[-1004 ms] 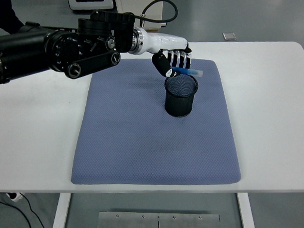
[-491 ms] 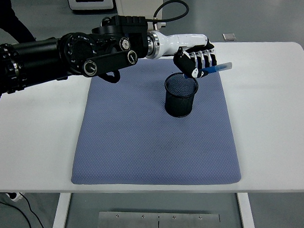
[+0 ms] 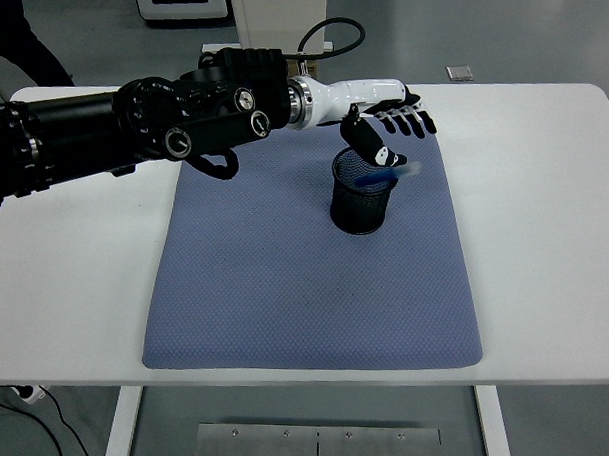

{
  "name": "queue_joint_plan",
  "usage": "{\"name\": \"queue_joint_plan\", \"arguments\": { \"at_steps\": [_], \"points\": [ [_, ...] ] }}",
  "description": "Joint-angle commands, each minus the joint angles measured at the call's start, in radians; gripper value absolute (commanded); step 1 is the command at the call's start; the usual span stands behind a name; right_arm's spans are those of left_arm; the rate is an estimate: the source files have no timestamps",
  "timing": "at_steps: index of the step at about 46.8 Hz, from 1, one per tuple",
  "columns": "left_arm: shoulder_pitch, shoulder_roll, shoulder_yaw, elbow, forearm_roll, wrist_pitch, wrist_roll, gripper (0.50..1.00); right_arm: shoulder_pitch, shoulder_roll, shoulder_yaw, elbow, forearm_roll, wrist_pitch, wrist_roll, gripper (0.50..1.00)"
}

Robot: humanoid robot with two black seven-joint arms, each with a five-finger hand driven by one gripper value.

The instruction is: Left hand places marker in pen holder

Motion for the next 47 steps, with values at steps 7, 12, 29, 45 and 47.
{"name": "queue_joint_plan", "arguments": {
  "at_steps": [7,12,29,45,47],
  "points": [
    [-0.006,0.017,-0.003,0.0,-0.049,-0.002,-0.003,1.0,0.0,0.0,0.0,-0.001,0.0,0.0,0.0,1.0],
    [-0.013,0.065,-0.012,0.0,-0.134,-0.003,-0.005,1.0,0.0,0.0,0.0,-0.001,0.0,0.0,0.0,1.0],
    [0.096,0.244,-0.164,0.005,-0.235,-0.02,-0.017,1.0,0.0,0.0,0.0,-0.001,0.0,0.0,0.0,1.0],
    [0.368,0.373,-0.561,0.043,-0.25,-0.028,-0.017,1.0,0.0,0.0,0.0,0.001,0.0,0.0,0.0,1.0],
    [0.411,0.383,-0.605,0.043,-0.255,-0.028,-0.017,1.0,0.0,0.0,0.0,-0.001,0.0,0.0,0.0,1.0]
  ]
}}
